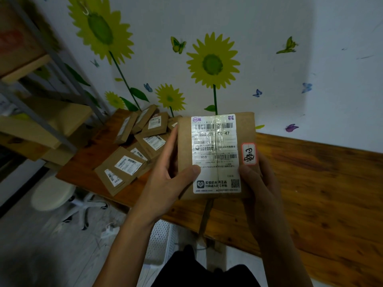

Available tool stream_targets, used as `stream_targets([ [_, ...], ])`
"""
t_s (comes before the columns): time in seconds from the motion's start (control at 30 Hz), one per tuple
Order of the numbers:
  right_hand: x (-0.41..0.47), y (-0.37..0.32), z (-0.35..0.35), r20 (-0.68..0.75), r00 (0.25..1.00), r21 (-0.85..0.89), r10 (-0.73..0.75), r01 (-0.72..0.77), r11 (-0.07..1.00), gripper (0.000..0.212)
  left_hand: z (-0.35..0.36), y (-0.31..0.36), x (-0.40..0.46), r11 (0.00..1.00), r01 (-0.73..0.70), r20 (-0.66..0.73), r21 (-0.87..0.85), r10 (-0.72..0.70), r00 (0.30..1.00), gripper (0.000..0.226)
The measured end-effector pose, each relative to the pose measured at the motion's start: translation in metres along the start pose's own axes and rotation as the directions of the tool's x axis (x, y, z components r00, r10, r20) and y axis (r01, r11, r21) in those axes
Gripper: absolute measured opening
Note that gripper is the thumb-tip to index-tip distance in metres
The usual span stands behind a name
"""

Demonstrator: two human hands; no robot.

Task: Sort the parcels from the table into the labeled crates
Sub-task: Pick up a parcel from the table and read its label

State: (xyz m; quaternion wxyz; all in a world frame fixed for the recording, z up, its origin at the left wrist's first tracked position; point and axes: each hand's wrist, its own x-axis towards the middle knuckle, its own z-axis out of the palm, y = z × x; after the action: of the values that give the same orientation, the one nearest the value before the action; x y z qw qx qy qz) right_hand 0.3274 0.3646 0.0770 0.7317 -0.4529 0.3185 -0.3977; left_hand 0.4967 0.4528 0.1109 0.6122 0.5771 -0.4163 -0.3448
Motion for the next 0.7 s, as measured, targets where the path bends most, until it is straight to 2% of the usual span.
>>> stream_targets([
  [0.7,0.0,-0.0021,-0.0023,0.002,1.0,0.022,-0.018,0.018,1.0,0.106,0.0047,0.0021,-0.0063,0.999,0.037,0.05,0.04,-0.039,0.998,0.099],
])
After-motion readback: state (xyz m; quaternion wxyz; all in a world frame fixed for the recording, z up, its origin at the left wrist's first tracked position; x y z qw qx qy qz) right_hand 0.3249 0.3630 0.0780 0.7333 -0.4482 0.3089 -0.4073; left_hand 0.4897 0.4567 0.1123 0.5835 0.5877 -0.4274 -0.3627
